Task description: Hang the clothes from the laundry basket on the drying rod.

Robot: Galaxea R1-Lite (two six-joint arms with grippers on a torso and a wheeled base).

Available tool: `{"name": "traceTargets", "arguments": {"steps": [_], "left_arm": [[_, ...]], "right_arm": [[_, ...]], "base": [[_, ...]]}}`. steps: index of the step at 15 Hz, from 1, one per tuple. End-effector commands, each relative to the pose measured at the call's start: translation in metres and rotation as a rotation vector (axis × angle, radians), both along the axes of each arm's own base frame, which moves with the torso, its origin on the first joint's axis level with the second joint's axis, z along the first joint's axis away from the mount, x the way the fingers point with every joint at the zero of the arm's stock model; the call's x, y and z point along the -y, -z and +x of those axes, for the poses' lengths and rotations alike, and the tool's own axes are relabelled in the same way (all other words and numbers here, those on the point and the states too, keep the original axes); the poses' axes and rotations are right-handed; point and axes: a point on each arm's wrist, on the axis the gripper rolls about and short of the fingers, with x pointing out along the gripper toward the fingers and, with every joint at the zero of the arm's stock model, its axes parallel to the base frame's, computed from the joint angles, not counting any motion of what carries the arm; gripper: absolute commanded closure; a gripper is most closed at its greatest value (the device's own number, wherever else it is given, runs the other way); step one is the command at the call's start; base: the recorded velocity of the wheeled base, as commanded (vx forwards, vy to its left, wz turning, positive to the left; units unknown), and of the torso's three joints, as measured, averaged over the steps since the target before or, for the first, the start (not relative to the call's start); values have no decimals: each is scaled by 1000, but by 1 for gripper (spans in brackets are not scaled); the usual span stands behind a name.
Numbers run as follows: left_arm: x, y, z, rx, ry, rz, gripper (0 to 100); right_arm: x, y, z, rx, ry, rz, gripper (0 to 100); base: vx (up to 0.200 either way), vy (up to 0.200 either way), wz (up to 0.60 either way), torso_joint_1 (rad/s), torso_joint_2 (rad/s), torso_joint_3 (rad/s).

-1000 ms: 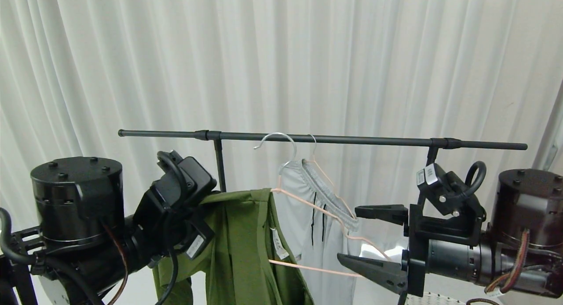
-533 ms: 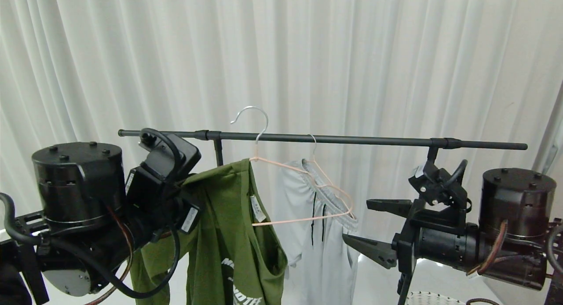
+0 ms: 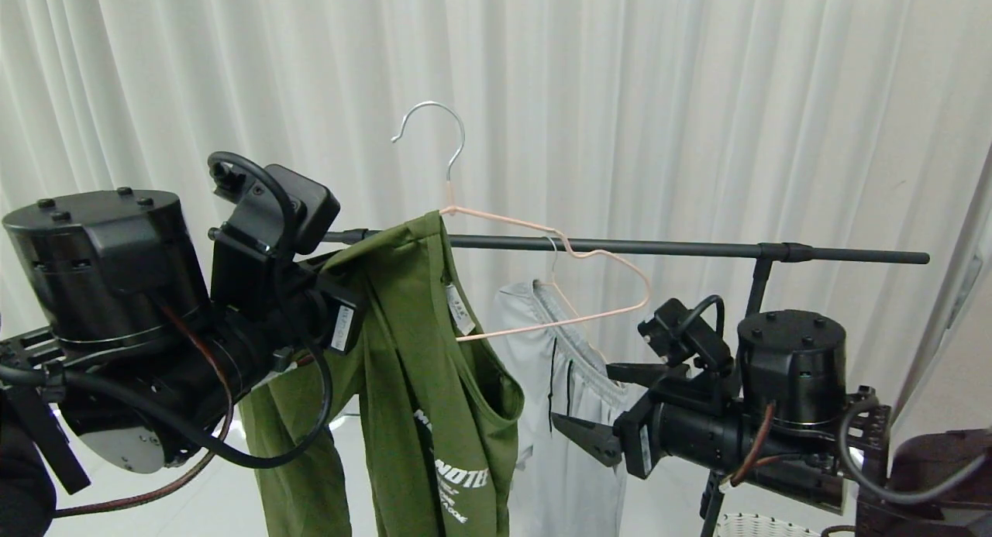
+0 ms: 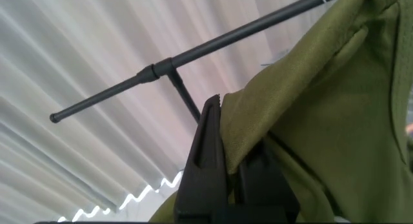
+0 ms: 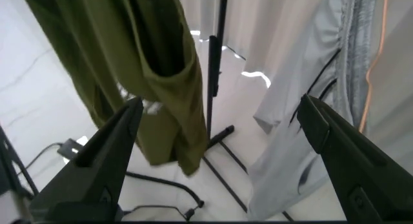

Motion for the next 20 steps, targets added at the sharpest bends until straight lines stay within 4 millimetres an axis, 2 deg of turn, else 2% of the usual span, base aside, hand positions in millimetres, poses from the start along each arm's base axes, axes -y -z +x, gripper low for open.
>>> {"name": "traceTargets", "arguments": {"steps": [1, 6, 11, 14, 15, 17, 20], "left_arm": [[2, -1, -1, 4, 5, -2, 100], [5, -5, -7, 15, 22, -23, 100], [6, -9, -11, 29, 31, -45, 100], [5, -10, -10, 31, 24, -44, 100], [4, -10, -10, 30, 21, -43, 100], [4, -9, -9, 29, 13, -42, 100], [-1, -1, -7, 4, -24, -15, 100]], "right_arm": [[-20, 9, 8, -20, -3, -1, 0], [-42, 15, 20, -4, 43, 39, 0], [-43, 24, 20, -21, 45, 17, 0], [-37, 29, 15, -37, 51, -4, 0], [-35, 29, 15, -36, 53, -6, 100], [-30, 28, 14, -29, 61, 6, 100], [-2, 18, 27, 0, 176, 26, 100]], "base": [[0, 0, 0, 0, 0, 0], [0, 0, 0, 0, 0, 0], [0, 0, 0, 0, 0, 0], [0, 0, 0, 0, 0, 0], [0, 0, 0, 0, 0, 0], [0, 0, 0, 0, 0, 0], [0, 0, 0, 0, 0, 0]]}}
